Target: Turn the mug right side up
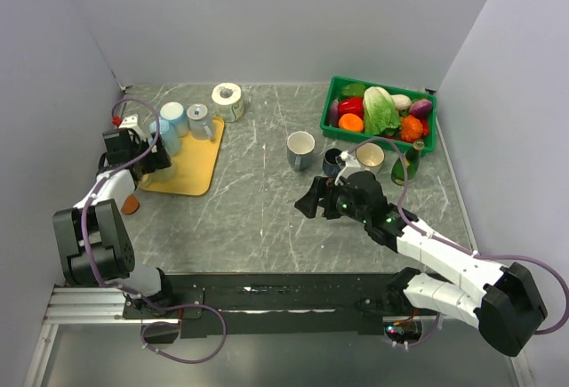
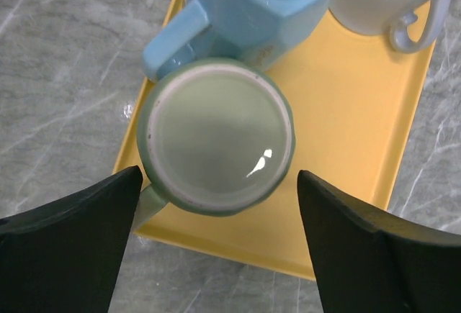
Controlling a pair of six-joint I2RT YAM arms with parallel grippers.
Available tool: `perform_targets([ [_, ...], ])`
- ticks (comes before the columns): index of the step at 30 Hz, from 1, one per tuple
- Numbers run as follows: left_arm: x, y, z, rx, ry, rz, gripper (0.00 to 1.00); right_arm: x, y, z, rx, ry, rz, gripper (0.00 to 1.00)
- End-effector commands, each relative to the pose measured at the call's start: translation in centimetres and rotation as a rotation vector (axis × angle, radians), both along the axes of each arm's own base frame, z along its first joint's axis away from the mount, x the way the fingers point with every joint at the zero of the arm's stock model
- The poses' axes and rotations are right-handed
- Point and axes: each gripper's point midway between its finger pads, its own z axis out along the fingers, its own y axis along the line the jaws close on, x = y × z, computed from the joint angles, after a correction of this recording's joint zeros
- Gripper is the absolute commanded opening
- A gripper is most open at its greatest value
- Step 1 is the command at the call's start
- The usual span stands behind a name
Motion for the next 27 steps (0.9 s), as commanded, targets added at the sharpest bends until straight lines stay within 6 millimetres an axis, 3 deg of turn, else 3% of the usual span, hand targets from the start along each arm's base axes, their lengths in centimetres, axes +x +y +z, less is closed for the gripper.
perform_targets([
  [1, -1.4, -1.5, 0.2, -0.071, 0.006, -0.005, 0.97, 0.4, 0.7, 1.8, 0.070, -0.060, 0.014, 0.96],
  [7, -2.5, -1.9, -0.4, -0.055, 0.040, -0.008, 0.99, -0.1, 1.1, 1.7, 0.089, -0.047, 0.039, 0.96],
  [20, -2.9, -1.3, -0.4, 0.007, 0.069, 0.060, 0.57, -0.5, 0.8, 1.6, 0.096, -0.045, 0.036, 0.96],
  [27, -2.4, -1.3, -0.5, -0.005, 0.083, 0.059, 0.48, -0.5, 0.7, 1.4, 0.090, -0.037, 0.032, 0.96],
])
